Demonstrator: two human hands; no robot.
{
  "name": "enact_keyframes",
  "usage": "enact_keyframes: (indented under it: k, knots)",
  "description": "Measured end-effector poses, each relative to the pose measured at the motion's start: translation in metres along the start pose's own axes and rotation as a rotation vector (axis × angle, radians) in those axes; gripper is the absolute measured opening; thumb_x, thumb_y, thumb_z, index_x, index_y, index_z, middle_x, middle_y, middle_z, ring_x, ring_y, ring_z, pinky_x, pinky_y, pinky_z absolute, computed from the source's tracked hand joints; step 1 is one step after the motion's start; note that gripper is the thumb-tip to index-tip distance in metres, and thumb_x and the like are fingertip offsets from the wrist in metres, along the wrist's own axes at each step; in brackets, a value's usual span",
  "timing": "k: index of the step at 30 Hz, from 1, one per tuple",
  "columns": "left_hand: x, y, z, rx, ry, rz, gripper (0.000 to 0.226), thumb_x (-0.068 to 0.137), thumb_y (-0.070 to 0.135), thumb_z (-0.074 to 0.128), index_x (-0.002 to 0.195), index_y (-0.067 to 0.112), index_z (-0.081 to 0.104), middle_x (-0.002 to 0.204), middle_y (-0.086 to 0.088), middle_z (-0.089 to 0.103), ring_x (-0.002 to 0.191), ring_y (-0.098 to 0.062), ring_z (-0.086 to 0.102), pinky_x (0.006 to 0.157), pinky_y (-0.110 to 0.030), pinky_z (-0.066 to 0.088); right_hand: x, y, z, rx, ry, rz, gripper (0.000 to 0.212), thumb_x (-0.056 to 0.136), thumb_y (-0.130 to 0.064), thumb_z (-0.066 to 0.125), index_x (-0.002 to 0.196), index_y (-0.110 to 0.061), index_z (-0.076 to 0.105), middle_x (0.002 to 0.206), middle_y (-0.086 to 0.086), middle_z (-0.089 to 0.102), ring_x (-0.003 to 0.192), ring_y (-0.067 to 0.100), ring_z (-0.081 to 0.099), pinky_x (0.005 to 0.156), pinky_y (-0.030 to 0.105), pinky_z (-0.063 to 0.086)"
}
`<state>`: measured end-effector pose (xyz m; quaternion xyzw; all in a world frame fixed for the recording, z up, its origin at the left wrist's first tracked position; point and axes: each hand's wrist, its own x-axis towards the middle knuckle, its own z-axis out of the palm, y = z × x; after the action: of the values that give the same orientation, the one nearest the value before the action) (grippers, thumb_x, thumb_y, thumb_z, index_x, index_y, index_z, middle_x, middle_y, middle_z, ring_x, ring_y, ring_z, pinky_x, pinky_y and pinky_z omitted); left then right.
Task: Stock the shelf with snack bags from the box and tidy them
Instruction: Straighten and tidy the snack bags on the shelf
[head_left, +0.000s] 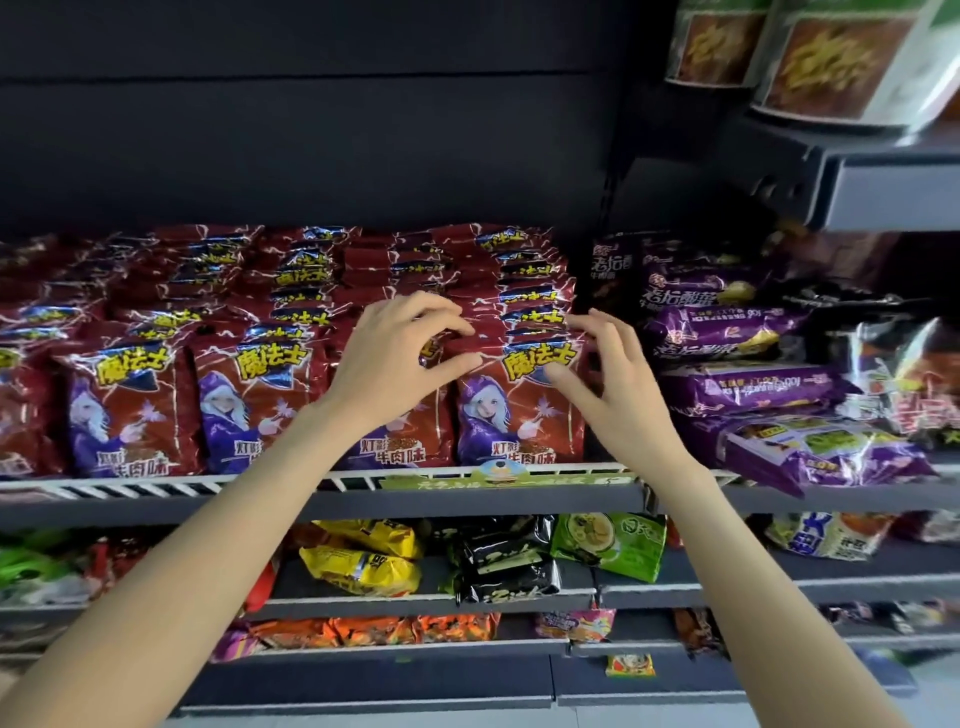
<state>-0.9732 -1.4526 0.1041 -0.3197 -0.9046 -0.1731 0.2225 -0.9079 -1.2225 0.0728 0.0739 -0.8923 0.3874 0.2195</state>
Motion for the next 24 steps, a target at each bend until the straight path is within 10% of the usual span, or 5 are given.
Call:
enact_keyframes:
  k: [6,13,24]
  knots:
    - [0.009,0.011,-0.012,0.162,-0.101,-0.024,0.061,0.083,0.071,0.025,0.101,0.027,0.064,0.106,0.009,0.060,0.096,-0.012,0.047,0.089,-0.033,0.029,0.007,0.006,-0.010,-0.080,0.125,0.048,0.037,0.093,-0.049,0.040,0.080,-0.018,0.055,0.075,-0.008,0.048,0.065,0.006,0.047,0.056,0.021,0.032]
    - [0.026,0.012,-0.004,-0.088,-0.154,-0.044,0.016,0.085,0.039,0.062,0.087,0.028,0.051,0.086,0.016,0.055,0.083,-0.005,0.048,0.086,-0.031,0.038,0.012,0.009,-0.003,0.085,0.149,0.131,0.015,0.090,-0.028,0.063,0.098,-0.016,0.064,0.086,-0.005,0.063,0.077,0.003,0.059,0.063,0.004,0.041]
    - [0.024,0.004,0.012,-0.094,0.067,0.165,0.031,0.085,0.040,0.058,0.101,0.014,0.061,0.092,0.002,0.063,0.082,-0.004,0.051,0.071,-0.022,0.042,0.009,0.005,0.017,0.056,0.294,0.204,0.026,0.098,-0.035,0.044,0.109,-0.012,0.048,0.066,-0.009,0.052,0.050,0.011,0.046,0.044,0.018,0.030]
